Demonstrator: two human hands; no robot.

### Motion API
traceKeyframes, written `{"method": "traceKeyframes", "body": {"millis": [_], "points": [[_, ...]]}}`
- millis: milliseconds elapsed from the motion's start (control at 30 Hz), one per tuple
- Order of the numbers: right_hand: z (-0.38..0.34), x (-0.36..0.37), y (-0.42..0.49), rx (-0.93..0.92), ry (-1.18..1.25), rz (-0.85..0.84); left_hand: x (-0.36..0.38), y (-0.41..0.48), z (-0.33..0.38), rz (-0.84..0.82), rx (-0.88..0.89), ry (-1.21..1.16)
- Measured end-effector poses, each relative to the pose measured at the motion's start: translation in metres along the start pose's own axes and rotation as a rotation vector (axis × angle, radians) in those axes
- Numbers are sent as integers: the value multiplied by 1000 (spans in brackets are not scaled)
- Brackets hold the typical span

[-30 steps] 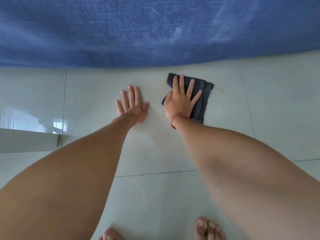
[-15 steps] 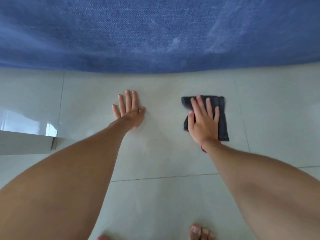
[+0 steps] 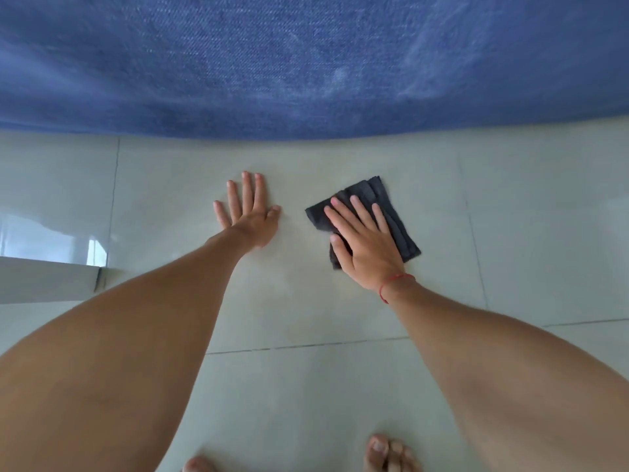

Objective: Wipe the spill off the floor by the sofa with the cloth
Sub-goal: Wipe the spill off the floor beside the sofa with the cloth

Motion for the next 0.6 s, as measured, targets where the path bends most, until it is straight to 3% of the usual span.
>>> {"method": "traceKeyframes", "body": {"millis": [167,300,467,600], "points": [[71,-17,-25,592,59,154,0,1,-1,14,-8,6],[63,-16,11,792,106,187,1,2,-1,12,1,9],[10,-5,62,667,121,142,-8,-3,-19,91,115,66],[-75,12,84,330,147,85,-22,-15,-70,239,-6,119]]}}
Point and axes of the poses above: each hand's wrist, its own y-axis towards the middle knuckle, its own x-axis out of the palm, z = x × y, the point moved 5 cm from there along y, towards the middle knuckle, and after that the axes turned 4 degrees about y, right-handed, at the moved point
